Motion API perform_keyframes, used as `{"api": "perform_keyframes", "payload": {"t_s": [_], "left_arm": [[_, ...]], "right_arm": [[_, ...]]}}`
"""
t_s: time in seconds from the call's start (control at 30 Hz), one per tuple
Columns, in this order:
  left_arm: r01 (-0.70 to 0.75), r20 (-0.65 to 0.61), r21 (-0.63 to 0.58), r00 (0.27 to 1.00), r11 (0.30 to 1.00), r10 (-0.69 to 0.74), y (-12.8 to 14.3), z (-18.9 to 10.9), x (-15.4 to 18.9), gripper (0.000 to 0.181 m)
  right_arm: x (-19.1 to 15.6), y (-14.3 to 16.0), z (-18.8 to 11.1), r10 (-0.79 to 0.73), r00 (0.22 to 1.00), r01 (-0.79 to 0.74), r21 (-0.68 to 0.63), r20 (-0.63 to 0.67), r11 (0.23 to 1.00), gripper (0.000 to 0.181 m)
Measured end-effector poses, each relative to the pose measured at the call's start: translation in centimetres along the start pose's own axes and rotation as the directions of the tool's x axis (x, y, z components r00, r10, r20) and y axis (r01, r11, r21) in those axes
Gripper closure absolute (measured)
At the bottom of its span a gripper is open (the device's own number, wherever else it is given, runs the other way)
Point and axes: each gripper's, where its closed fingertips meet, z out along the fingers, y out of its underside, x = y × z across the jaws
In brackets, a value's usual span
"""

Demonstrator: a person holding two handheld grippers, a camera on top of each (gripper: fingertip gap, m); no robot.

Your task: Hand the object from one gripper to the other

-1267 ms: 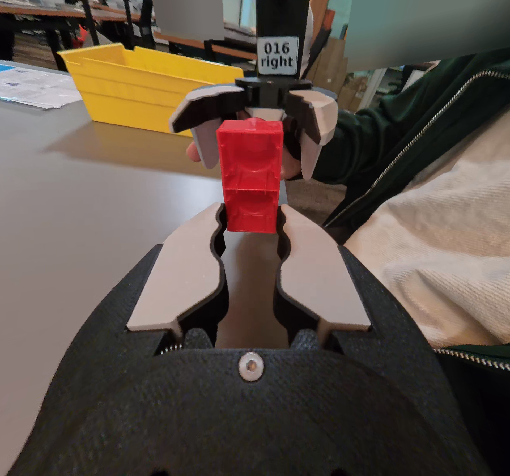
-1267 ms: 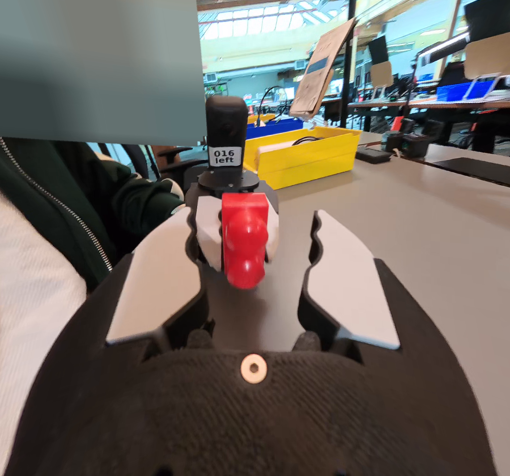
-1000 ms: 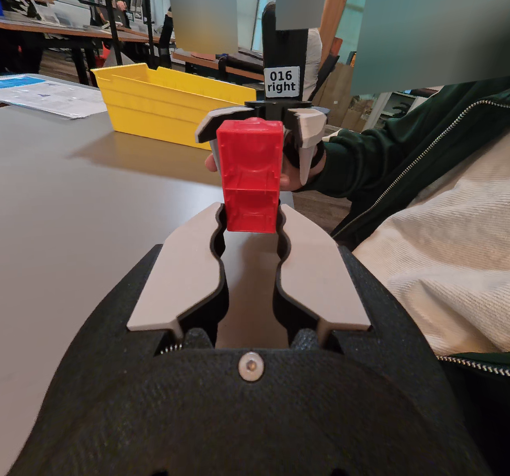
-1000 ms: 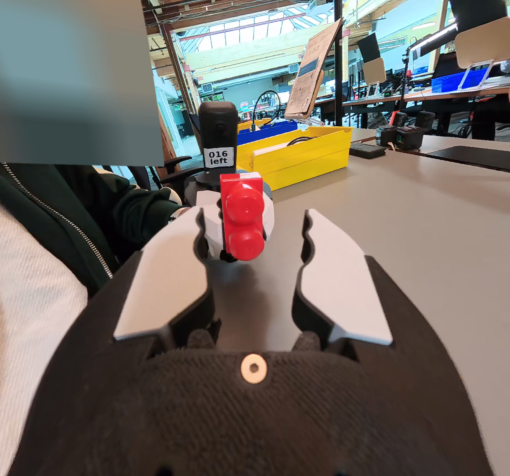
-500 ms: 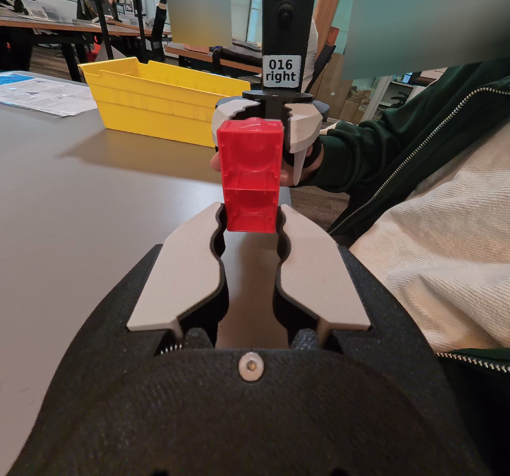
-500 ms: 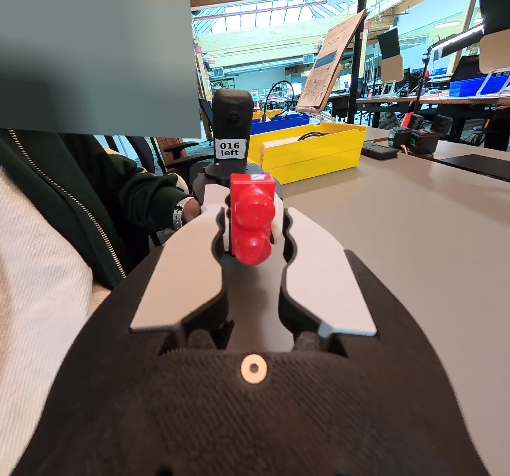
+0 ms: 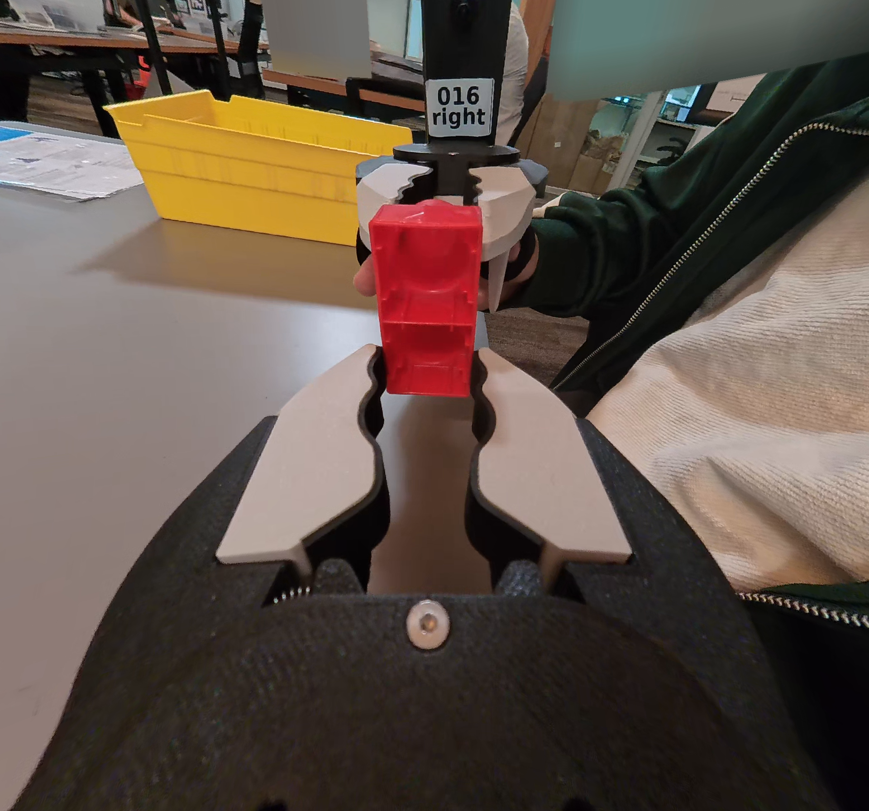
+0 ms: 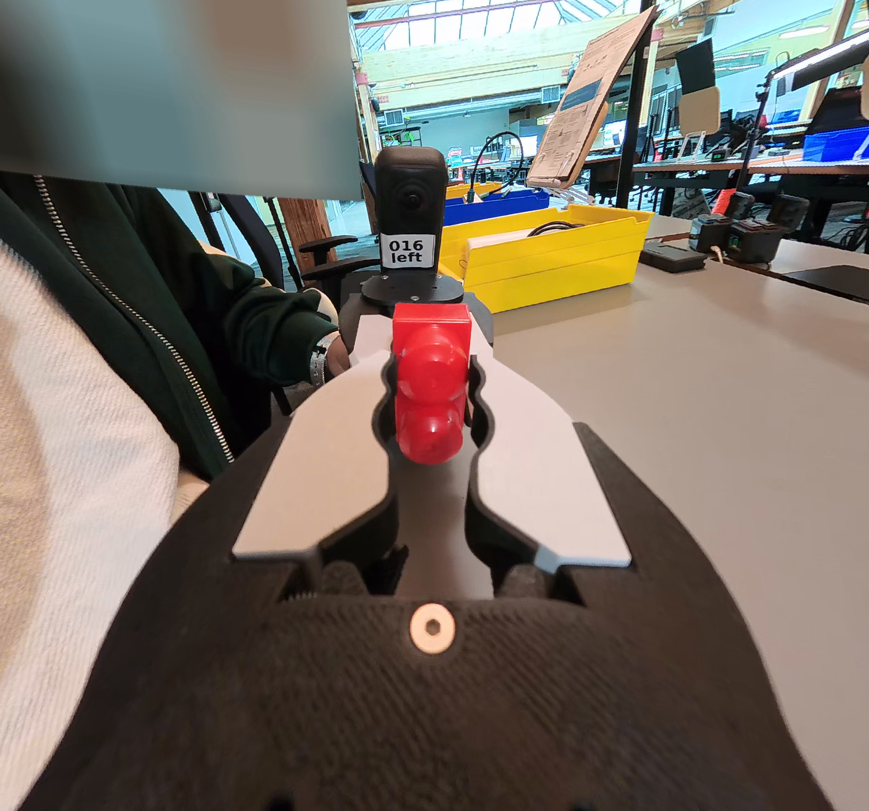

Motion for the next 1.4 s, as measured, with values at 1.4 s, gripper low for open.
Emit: {"api": "perform_keyframes", "payload": {"t_s": [1.4], "left_arm": [[0.006,-0.018,0.212,1.000,0.977,-0.002,-3.6,-1.4,0.7,0.127]], "right_arm": [[-0.9,0.7,0.9,0.048,0.998,-0.048,-0.002,0.050,0.999,0.153]]}}
